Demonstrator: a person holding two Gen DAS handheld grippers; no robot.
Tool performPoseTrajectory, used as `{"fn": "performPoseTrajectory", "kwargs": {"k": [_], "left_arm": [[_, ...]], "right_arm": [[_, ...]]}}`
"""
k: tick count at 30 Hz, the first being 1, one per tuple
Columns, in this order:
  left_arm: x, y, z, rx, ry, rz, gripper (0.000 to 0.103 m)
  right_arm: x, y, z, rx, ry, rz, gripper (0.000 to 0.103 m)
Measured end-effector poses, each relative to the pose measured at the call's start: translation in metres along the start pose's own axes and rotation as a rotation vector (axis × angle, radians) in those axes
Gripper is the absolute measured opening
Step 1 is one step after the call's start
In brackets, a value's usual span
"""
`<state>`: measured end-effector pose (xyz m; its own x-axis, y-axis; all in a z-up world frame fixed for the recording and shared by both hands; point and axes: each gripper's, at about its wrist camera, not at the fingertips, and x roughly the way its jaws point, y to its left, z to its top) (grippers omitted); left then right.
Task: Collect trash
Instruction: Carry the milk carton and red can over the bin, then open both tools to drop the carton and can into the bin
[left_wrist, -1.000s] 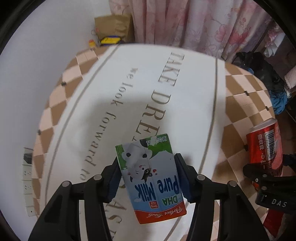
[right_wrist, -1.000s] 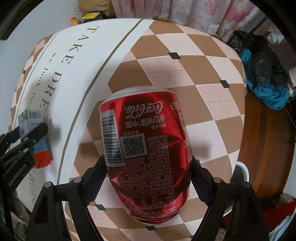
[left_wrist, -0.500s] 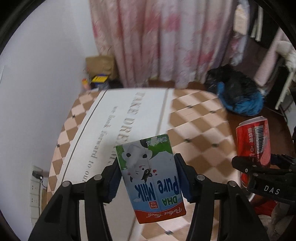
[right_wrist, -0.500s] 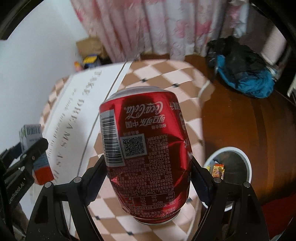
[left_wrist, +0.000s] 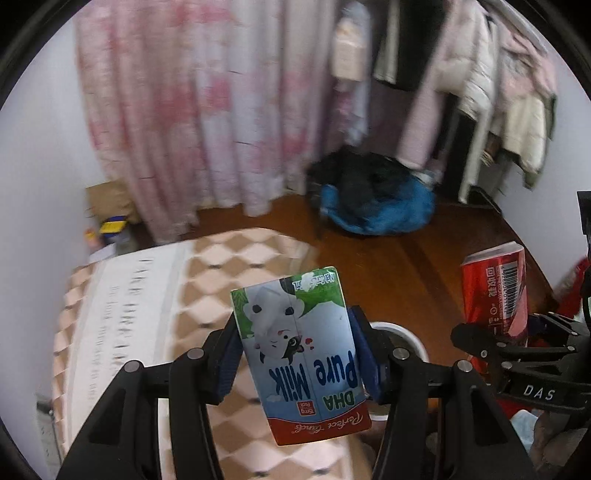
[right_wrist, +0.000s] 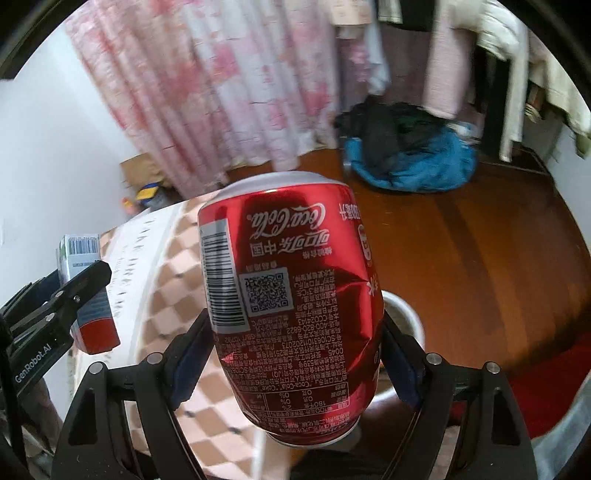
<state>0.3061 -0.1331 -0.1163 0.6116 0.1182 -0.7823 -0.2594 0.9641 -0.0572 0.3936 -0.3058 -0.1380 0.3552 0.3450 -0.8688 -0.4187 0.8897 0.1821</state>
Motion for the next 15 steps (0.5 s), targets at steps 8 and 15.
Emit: {"fn": "performPoseTrajectory", "kwargs": {"k": [8, 15], "left_arm": [[0.113, -0.095, -0.01, 0.07, 0.23, -0.144, 0.051], [0.207, -0.124, -0.031, 0.076, 0.44, -0.2, 0.052]], "right_arm": [[0.073, -0.123, -0.019, 0.192, 0.134, -0.053, 0.085], [0.166, -0.188, -0.046, 0.328, 0.29, -0.019, 0.085]]}}
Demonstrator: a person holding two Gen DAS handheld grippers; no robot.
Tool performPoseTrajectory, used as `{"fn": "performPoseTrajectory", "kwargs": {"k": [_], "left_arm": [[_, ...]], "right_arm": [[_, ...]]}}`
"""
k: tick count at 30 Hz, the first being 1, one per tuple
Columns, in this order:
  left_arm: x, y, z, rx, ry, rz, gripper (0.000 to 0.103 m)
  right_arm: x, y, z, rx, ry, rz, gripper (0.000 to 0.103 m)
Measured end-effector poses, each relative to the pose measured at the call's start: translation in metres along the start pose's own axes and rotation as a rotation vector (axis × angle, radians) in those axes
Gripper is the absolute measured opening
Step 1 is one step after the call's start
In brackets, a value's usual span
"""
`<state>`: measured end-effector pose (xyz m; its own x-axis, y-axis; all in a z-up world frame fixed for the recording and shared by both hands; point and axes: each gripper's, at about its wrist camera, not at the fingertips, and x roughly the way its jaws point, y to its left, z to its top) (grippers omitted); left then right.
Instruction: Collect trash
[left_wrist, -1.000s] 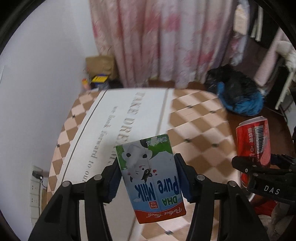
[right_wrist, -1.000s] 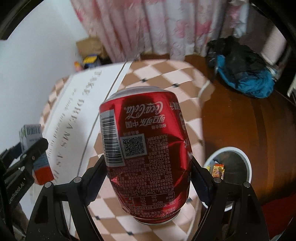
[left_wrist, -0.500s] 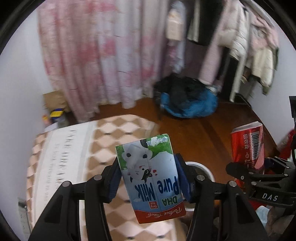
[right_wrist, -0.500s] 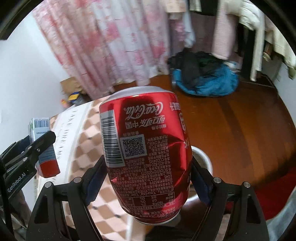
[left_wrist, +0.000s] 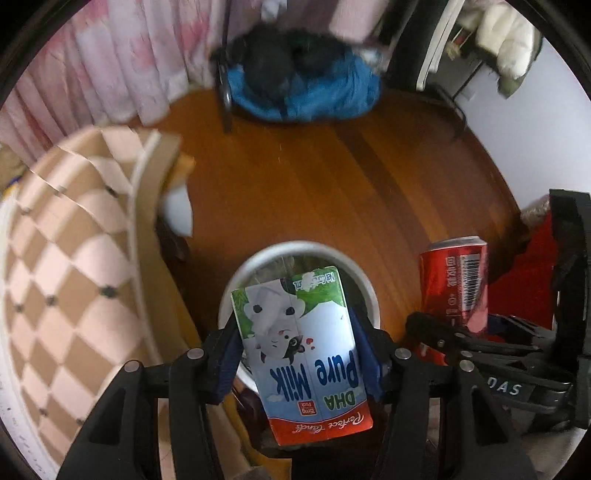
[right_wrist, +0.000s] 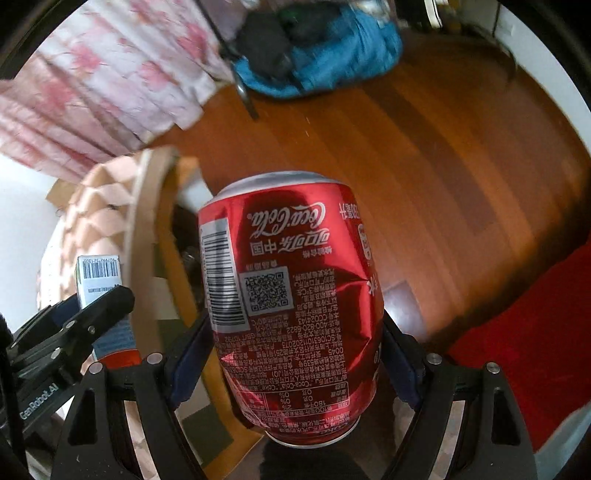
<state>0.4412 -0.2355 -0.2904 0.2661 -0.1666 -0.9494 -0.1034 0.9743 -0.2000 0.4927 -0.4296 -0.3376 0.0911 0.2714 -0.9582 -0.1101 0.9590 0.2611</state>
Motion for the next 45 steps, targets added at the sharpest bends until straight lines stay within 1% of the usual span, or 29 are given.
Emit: {"fn": "performPoseTrajectory", "kwargs": {"k": [1, 2, 3, 4, 5, 6, 7, 8, 9, 12, 14, 15, 18, 20, 25, 31, 36, 37, 42, 45], "left_arm": [[0.008, 0.002, 0.001, -0.011, 0.016, 0.01, 0.052], [0.013, 0.003, 0.003, -0.018, 0.03, 0.015, 0.056], [0.015, 0.004, 0.006, -0.025, 0.041, 0.021, 0.067], [0.017, 0.005, 0.006, -0.033, 0.045, 0.035, 0.075], [0.018, 0.008, 0.005, -0.039, 0.042, 0.048, 0.092], [0.018, 0.01, 0.005, -0.041, 0.041, 0.058, 0.099], [0.017, 0.012, 0.003, -0.045, 0.042, 0.079, 0.099], [0.015, 0.012, 0.001, -0.048, 0.041, 0.094, 0.099], [0.014, 0.015, -0.002, -0.05, 0.037, 0.104, 0.099], [0.004, 0.017, -0.009, -0.05, 0.017, 0.135, 0.099], [-0.005, 0.018, -0.016, -0.047, -0.013, 0.143, 0.099], [-0.013, 0.018, -0.021, -0.041, -0.032, 0.159, 0.099], [-0.028, 0.019, -0.032, -0.033, -0.066, 0.204, 0.099], [-0.039, 0.02, -0.041, -0.035, -0.081, 0.21, 0.099], [-0.069, 0.022, -0.063, -0.056, -0.115, 0.196, 0.099], [-0.113, 0.019, -0.085, -0.054, -0.164, 0.176, 0.099], [-0.157, 0.011, -0.1, -0.038, -0.216, 0.149, 0.099], [-0.171, 0.009, -0.105, -0.033, -0.232, 0.132, 0.099], [-0.218, 0.006, -0.121, -0.01, -0.263, 0.07, 0.099], [-0.244, 0.003, -0.129, 0.007, -0.289, 0.054, 0.099]], "right_arm": [[0.01, -0.005, 0.003, 0.01, 0.013, -0.003, 0.085], [0.022, -0.011, 0.006, 0.021, 0.023, 0.0, 0.085], [0.03, -0.013, 0.007, 0.027, 0.036, 0.001, 0.085], [0.038, -0.017, 0.008, 0.037, 0.049, -0.001, 0.086], [0.046, -0.02, 0.009, 0.049, 0.063, 0.004, 0.086], [0.053, -0.021, 0.009, 0.054, 0.082, 0.018, 0.086], [0.059, -0.023, 0.006, 0.058, 0.101, 0.023, 0.087], [0.066, -0.023, 0.004, 0.066, 0.117, 0.023, 0.097], [0.069, -0.024, 0.003, 0.069, 0.123, 0.022, 0.103], [0.069, -0.023, -0.006, 0.067, 0.129, 0.002, 0.103], [0.063, -0.018, -0.01, 0.061, 0.125, -0.012, 0.103], [0.059, -0.017, -0.013, 0.06, 0.122, -0.016, 0.103], [0.035, -0.012, -0.024, 0.034, 0.1, -0.066, 0.103], [0.014, -0.009, -0.036, 0.013, 0.076, -0.107, 0.103], [-0.028, 0.005, -0.064, -0.027, 0.034, -0.14, 0.103], [-0.077, 0.025, -0.094, -0.05, -0.019, -0.115, 0.103], [-0.134, 0.046, -0.116, -0.067, -0.089, -0.067, 0.103], [-0.145, 0.049, -0.12, -0.07, -0.103, -0.058, 0.103], [-0.205, 0.068, -0.144, -0.1, -0.16, 0.0, 0.103], [-0.234, 0.078, -0.159, -0.124, -0.182, 0.035, 0.103]]}}
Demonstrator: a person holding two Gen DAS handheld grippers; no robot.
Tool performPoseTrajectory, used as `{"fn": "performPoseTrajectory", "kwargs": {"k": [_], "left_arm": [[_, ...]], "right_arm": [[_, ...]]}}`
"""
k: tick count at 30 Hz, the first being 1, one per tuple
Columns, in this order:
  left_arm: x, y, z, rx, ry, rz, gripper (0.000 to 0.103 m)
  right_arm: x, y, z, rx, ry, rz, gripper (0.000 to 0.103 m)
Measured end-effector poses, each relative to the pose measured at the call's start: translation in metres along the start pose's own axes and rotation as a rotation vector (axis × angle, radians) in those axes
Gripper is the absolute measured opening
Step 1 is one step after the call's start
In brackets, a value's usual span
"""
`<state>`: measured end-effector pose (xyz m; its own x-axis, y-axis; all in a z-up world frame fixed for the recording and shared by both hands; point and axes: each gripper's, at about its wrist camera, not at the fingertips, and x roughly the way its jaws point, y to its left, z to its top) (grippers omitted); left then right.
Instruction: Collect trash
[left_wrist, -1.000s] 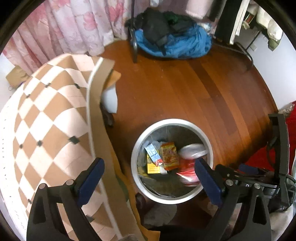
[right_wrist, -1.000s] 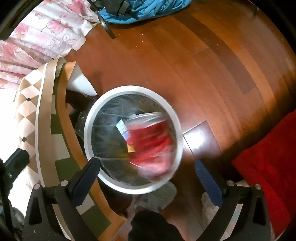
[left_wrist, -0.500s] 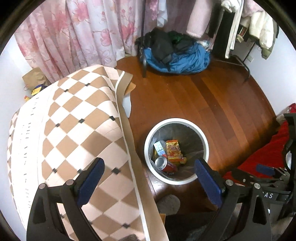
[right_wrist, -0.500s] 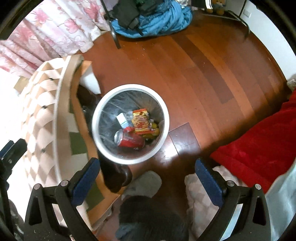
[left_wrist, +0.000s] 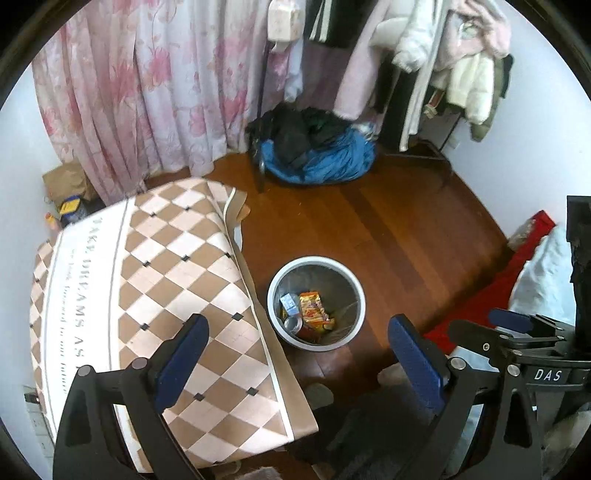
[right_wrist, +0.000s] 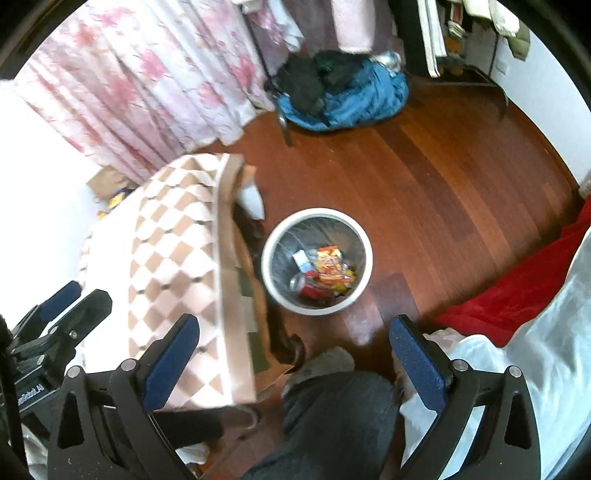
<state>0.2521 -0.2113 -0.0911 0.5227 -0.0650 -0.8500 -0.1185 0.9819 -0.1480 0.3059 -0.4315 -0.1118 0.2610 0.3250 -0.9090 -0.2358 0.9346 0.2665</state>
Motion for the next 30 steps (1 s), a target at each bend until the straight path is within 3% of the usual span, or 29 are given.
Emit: {"fn": "performPoseTrajectory", "kwargs": {"k": [6, 13, 30], "left_arm": [[-0.054, -0.006, -0.003, 0.035, -0.052, -0.063, 0.099], [-0.088, -0.003, -0.004, 0.026, -0.064, -0.144, 0.099], [-0.115, 0.001, -0.011, 0.016, -0.091, -0.174, 0.099]], "right_arm": [[-0.055, 0.016, -0.013, -0.019, -0.052, 0.081, 0.103], [-0.1, 0.031, -0.024, -0.047, -0.08, 0.15, 0.103], [-0.138, 0.047, -0.039, -0.105, -0.086, 0.169, 0.103]]}}
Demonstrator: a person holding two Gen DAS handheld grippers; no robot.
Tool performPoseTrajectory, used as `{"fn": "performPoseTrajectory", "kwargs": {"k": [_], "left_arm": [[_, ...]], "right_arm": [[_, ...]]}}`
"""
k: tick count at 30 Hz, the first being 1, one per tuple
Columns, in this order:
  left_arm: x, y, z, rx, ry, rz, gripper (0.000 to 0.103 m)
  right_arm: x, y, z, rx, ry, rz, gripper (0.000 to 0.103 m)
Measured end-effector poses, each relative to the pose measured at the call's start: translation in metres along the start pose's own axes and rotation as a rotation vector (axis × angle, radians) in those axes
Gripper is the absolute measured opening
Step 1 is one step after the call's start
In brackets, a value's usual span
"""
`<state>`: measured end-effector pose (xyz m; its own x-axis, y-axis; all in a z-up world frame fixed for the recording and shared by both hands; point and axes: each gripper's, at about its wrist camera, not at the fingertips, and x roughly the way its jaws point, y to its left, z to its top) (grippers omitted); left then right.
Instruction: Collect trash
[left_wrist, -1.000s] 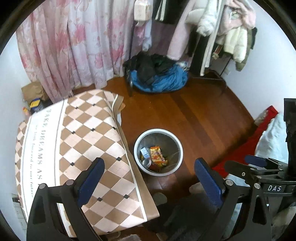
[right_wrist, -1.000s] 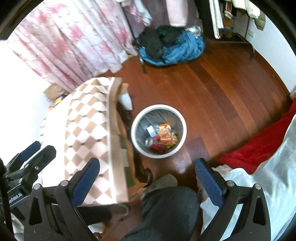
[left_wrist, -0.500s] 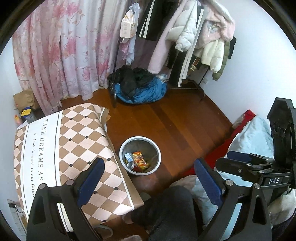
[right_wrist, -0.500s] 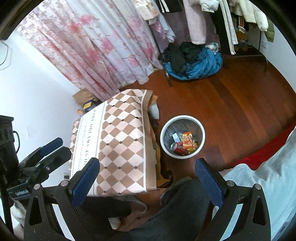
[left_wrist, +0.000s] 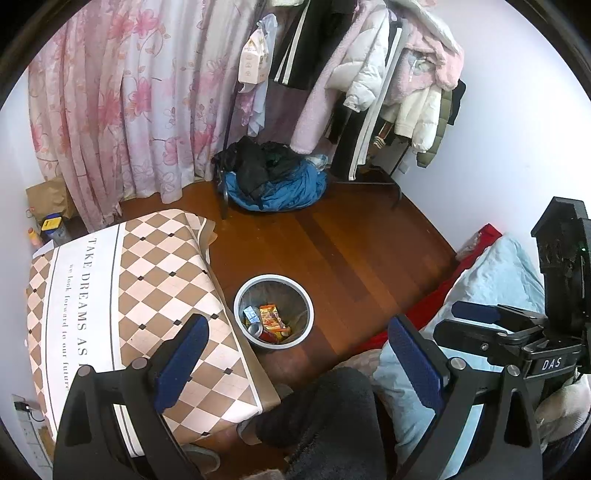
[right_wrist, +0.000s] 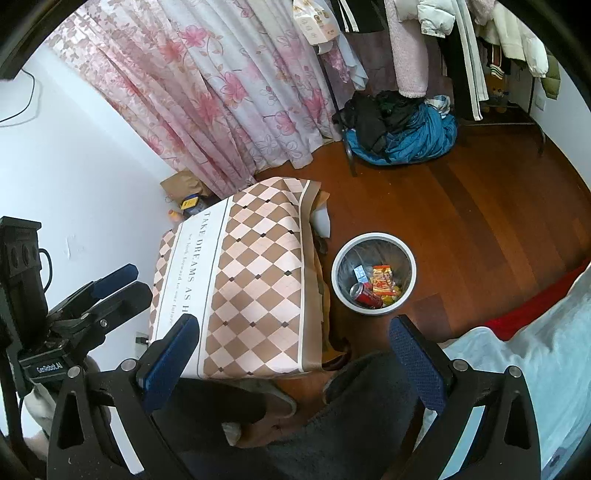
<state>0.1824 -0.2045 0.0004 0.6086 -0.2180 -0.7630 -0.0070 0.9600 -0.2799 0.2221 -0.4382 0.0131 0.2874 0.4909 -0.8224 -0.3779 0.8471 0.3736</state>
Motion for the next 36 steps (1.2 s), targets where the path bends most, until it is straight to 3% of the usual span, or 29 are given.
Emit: {"fn": "performPoseTrajectory", "kwargs": {"k": [15, 36], "left_arm": [[0.002, -0.003, -0.005, -0.013, -0.015, 0.046, 0.103], [0.003, -0.011, -0.007, -0.006, -0.008, 0.031, 0.103]], "right_arm": [[-0.004, 0.0, -0.006, -0.025, -0.005, -0.04, 0.103], [-0.009, -0.008, -0.012, -0.03, -0.003, -0.063, 0.103]]}}
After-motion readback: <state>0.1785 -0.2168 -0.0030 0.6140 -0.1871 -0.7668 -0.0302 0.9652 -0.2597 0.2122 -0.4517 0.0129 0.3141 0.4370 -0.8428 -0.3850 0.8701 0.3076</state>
